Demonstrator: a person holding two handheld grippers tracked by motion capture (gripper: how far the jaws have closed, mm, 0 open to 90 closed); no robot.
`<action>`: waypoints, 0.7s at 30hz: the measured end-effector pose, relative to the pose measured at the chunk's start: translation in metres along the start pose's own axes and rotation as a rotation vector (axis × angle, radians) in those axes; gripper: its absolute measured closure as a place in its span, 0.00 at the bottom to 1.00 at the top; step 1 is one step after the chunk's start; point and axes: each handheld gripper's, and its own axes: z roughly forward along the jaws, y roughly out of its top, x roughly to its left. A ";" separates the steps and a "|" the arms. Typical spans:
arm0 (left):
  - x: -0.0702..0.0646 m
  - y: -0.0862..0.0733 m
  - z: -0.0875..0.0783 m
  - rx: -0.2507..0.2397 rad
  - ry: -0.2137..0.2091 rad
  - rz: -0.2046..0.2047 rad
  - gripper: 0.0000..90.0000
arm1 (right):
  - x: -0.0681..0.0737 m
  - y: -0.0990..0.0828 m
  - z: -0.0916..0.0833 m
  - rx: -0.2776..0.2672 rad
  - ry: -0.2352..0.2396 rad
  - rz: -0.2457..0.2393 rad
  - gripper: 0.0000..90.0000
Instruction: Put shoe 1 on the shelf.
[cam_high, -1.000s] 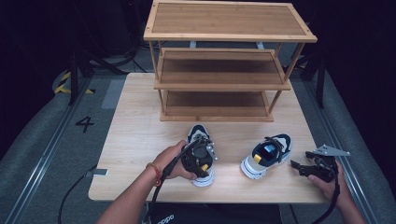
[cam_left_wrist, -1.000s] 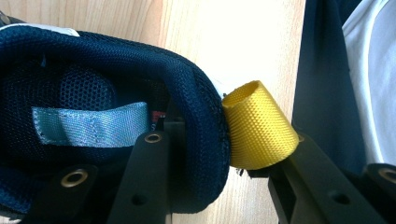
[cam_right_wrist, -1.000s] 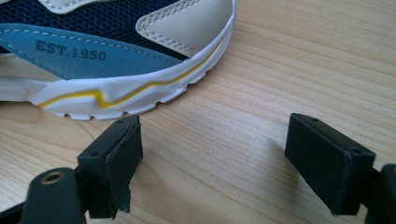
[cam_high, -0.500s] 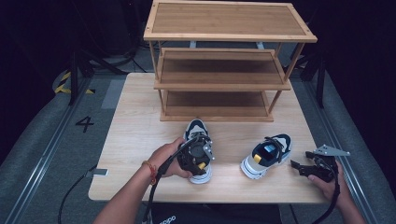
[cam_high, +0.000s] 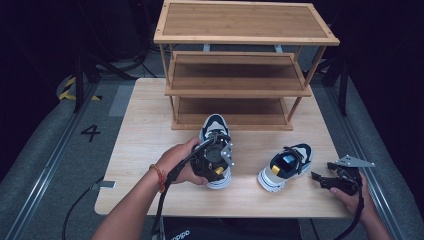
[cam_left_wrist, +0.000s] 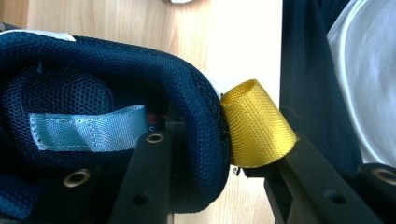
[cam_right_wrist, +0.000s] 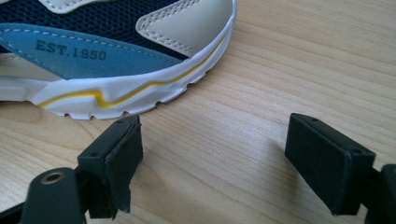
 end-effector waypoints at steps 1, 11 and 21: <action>0.000 0.001 -0.002 -0.006 0.008 0.002 0.79 | 0.000 0.000 0.000 0.000 0.000 0.000 0.22; 0.000 0.008 -0.028 -0.028 0.060 0.007 0.79 | 0.000 0.000 0.000 0.000 0.000 0.000 0.22; 0.006 0.025 -0.048 -0.040 0.073 0.050 0.78 | 0.000 0.000 0.000 0.000 -0.001 0.000 0.22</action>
